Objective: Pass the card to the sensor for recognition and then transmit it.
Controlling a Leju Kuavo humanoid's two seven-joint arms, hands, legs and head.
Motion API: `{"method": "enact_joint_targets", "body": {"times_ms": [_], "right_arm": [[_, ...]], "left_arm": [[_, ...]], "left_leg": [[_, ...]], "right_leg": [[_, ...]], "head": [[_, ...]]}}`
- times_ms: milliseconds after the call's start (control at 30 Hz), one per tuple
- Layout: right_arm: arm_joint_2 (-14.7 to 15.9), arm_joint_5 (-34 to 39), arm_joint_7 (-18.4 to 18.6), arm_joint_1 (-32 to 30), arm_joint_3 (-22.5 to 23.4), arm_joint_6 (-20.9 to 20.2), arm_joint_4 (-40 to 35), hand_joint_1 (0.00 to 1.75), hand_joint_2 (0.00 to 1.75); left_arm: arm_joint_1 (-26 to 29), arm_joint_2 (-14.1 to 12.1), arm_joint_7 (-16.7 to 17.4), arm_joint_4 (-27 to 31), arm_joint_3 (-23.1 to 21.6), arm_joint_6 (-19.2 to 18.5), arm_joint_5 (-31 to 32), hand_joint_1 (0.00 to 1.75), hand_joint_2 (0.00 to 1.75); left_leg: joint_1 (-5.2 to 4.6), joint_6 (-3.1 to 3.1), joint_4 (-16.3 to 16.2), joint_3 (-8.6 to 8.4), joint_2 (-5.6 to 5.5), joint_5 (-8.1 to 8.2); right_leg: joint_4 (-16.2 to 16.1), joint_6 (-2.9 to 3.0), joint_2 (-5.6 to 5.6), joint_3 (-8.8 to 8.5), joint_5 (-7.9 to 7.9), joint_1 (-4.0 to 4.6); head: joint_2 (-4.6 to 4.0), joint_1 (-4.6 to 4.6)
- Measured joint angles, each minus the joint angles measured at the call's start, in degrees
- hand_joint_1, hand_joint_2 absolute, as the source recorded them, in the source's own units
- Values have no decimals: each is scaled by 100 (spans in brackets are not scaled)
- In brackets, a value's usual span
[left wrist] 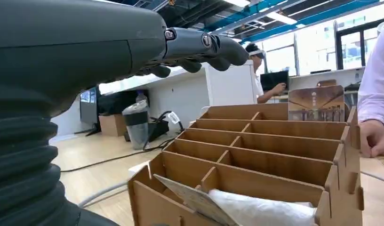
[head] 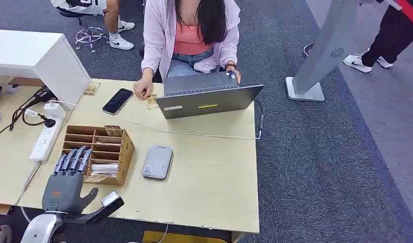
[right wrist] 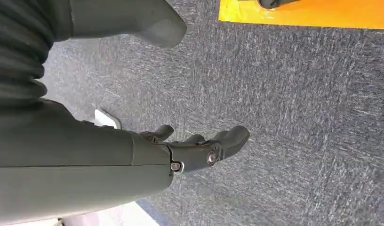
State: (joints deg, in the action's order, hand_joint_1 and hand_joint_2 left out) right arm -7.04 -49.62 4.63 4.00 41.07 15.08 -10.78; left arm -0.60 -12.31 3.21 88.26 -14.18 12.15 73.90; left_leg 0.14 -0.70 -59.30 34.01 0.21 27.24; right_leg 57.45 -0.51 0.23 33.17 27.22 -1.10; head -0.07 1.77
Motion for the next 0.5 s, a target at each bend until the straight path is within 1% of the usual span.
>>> {"method": "enact_joint_targets", "body": {"times_ms": [167,500], "right_arm": [[0,-33,0,-1,2,-26,0,0,175],[0,-76,0,1,2,-48,0,0,175]], "left_arm": [[10,20,85,-48,63,-11,7,0,175],[12,55,85,-168,142,-59,4,0,175]], "left_leg": [[0,0,0,0,0,0],[0,0,0,0,0,0]], "right_leg": [[0,0,0,0,0,0],[0,0,0,0,0,0]], "head": [[0,0],[0,0]]}}
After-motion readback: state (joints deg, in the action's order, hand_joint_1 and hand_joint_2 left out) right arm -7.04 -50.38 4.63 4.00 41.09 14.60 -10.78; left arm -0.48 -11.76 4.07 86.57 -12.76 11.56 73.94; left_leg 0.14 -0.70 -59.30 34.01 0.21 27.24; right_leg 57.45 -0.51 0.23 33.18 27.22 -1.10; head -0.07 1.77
